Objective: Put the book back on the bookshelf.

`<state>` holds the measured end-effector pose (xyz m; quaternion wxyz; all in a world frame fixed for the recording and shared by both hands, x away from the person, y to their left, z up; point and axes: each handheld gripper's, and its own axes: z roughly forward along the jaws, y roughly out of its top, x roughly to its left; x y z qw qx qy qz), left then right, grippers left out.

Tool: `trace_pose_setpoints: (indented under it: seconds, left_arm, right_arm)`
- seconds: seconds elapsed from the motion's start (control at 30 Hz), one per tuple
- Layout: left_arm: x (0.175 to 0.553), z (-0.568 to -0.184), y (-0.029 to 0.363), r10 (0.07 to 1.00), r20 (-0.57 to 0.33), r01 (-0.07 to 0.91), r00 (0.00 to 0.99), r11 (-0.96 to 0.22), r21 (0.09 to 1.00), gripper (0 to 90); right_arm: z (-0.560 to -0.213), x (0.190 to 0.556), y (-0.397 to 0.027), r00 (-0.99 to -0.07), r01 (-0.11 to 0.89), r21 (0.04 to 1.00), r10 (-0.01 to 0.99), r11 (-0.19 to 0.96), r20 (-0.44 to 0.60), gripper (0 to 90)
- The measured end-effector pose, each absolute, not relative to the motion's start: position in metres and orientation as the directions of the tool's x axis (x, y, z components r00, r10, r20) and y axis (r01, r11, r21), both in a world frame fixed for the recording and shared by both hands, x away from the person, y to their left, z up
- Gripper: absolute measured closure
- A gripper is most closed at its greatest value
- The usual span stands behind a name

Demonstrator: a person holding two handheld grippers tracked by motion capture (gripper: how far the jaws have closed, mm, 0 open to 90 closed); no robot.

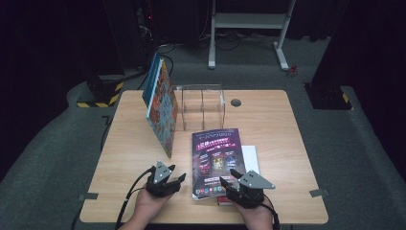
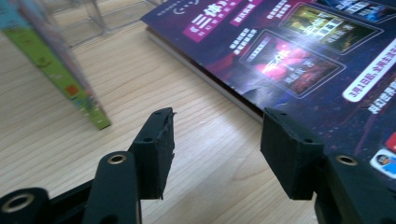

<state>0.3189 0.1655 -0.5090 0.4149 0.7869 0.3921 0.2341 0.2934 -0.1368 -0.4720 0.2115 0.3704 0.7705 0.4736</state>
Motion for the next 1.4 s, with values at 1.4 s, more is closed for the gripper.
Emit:
trace_pose_setpoints:
  seconds: [1.4]
  left_arm:
    - [0.316,-0.521,0.107,0.737,0.031,0.444,0.675,-0.440,0.780,39.8]
  right_arm:
    - [-0.492,0.285,-0.165,-0.456,0.547,0.809,0.887,0.214,0.074,28.5]
